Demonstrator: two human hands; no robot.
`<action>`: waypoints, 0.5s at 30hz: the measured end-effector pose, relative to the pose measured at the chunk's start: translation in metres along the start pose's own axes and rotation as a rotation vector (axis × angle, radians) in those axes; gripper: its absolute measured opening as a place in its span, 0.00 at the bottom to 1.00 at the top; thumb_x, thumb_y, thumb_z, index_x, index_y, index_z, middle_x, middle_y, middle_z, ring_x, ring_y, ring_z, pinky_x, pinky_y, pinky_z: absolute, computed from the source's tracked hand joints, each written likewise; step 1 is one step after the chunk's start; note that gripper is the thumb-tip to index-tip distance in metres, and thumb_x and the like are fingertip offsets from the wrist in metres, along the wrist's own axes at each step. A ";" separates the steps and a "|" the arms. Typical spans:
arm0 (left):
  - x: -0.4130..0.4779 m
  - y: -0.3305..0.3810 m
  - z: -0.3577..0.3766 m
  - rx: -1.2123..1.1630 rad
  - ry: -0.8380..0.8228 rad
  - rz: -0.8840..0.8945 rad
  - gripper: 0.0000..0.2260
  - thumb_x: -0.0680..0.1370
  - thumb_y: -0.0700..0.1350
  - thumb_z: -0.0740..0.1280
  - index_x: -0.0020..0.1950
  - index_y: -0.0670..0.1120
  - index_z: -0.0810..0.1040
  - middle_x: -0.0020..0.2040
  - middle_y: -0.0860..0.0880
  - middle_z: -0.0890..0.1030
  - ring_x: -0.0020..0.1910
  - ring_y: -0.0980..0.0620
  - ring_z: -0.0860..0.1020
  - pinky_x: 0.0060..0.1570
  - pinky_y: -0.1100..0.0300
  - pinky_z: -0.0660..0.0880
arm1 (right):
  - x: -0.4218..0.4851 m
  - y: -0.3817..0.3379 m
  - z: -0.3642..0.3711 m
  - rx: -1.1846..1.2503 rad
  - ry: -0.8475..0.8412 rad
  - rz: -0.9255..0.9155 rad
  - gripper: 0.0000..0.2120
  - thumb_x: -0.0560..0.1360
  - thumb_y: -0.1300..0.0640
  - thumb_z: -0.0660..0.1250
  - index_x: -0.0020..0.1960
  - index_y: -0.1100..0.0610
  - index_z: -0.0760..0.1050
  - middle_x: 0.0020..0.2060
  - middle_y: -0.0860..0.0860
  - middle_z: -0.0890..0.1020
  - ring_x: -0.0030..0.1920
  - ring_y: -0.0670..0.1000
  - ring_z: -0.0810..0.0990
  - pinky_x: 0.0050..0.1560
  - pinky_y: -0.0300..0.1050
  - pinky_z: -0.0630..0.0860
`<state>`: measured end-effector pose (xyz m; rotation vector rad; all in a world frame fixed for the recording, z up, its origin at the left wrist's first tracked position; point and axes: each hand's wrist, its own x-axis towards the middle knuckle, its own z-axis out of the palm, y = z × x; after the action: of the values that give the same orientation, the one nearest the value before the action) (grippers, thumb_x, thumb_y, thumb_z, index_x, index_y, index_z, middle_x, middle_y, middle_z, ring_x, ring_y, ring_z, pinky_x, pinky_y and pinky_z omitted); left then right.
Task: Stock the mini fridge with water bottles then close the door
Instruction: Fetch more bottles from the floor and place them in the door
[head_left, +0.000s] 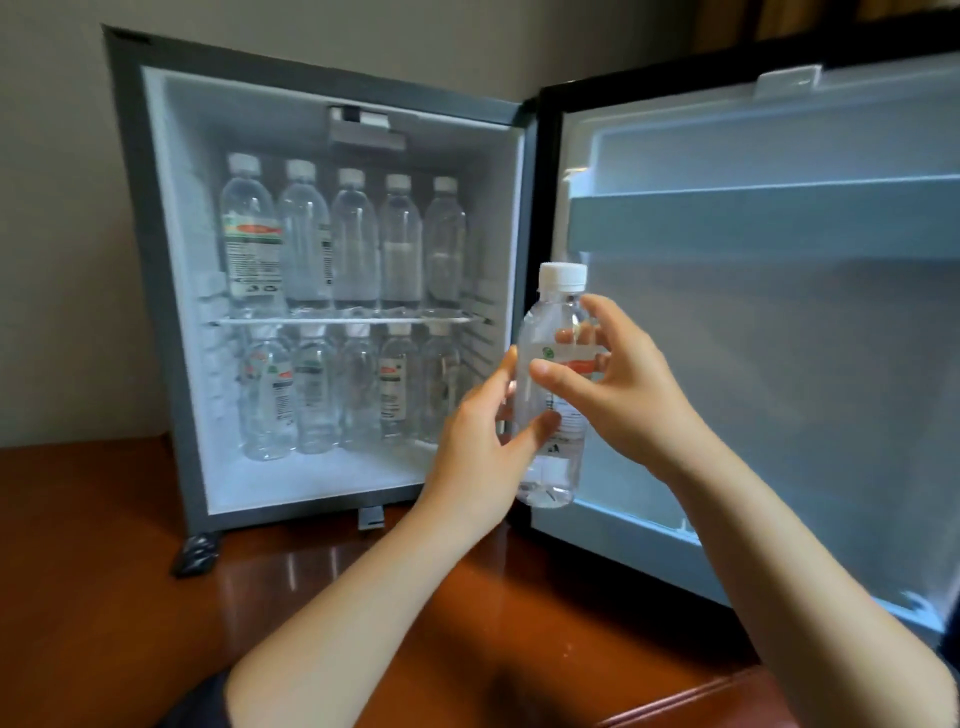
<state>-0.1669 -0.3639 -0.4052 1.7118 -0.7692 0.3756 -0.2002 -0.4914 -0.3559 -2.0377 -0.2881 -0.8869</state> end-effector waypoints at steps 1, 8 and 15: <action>0.002 -0.001 0.007 0.013 -0.003 0.008 0.29 0.75 0.50 0.68 0.74 0.56 0.61 0.65 0.57 0.72 0.63 0.61 0.71 0.64 0.65 0.69 | 0.000 0.004 -0.006 -0.031 0.015 -0.005 0.28 0.71 0.57 0.72 0.68 0.52 0.66 0.45 0.42 0.76 0.42 0.42 0.79 0.51 0.44 0.78; 0.016 -0.017 0.041 0.294 0.012 0.053 0.30 0.76 0.53 0.65 0.75 0.57 0.56 0.75 0.51 0.56 0.75 0.51 0.54 0.73 0.51 0.58 | -0.005 0.028 -0.018 -0.217 0.076 -0.016 0.27 0.71 0.53 0.72 0.66 0.51 0.66 0.49 0.46 0.79 0.51 0.53 0.79 0.53 0.47 0.77; 0.010 -0.041 0.059 0.302 0.039 0.059 0.33 0.76 0.48 0.66 0.76 0.56 0.51 0.77 0.52 0.53 0.75 0.50 0.56 0.73 0.50 0.59 | -0.009 0.055 -0.003 -0.261 0.138 0.036 0.29 0.72 0.52 0.72 0.69 0.51 0.65 0.53 0.48 0.69 0.57 0.53 0.74 0.58 0.47 0.73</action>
<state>-0.1412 -0.4173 -0.4461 1.9594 -0.7645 0.5883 -0.1811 -0.5257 -0.3956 -2.1982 -0.0614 -1.0832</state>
